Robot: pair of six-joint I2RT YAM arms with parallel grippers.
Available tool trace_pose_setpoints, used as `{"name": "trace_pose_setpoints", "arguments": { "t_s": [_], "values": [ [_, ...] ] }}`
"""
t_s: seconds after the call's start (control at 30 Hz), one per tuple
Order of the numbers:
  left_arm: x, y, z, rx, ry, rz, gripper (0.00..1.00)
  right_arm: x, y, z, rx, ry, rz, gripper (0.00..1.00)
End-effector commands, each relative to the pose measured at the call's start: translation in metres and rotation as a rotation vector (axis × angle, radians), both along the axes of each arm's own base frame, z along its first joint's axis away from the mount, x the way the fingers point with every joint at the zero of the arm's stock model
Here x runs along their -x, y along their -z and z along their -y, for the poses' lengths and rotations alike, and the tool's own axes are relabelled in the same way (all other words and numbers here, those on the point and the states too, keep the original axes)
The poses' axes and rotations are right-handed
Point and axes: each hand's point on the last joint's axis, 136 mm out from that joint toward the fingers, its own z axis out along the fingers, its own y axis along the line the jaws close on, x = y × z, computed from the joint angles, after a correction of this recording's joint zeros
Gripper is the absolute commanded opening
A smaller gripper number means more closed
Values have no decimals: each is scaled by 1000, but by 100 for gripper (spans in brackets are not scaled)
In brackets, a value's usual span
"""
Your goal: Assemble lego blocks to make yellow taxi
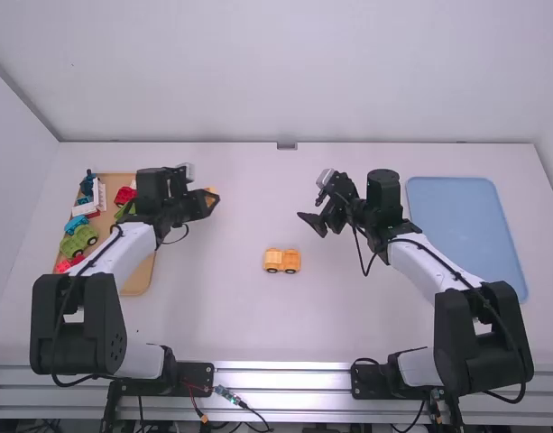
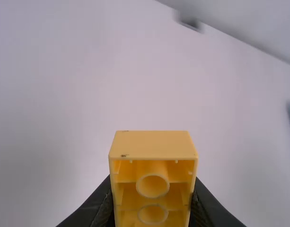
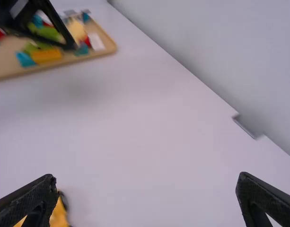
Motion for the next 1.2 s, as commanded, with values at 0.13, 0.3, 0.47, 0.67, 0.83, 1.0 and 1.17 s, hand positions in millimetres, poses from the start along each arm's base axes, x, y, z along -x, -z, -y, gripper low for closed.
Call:
{"name": "trace_pose_setpoints", "arguments": {
  "t_s": [0.13, 0.3, 0.47, 0.67, 0.83, 1.0, 1.17],
  "values": [
    [44, -39, 91, 109, 528, 357, 1, 31, -28, -28, -254, -216, -155, 100],
    [74, -47, 120, 132, 724, 496, 1, 51, -39, -38, -378, -400, -249, 93],
    [96, -59, 129, 184, 855, 599, 1, 64, -42, -40, -418, -533, -283, 88],
    [102, -70, 135, 159, 894, 723, 1, 72, -42, -53, -424, -569, -320, 87],
    [102, -76, 141, 150, 880, 766, 2, 78, -43, -61, -424, -589, -337, 85],
    [107, -76, 142, 166, 906, 766, 2, 79, -44, -61, -423, -595, -331, 77],
    [109, -77, 142, 183, 911, 752, 2, 83, -45, -67, -421, -608, -319, 68]
  ]
}}
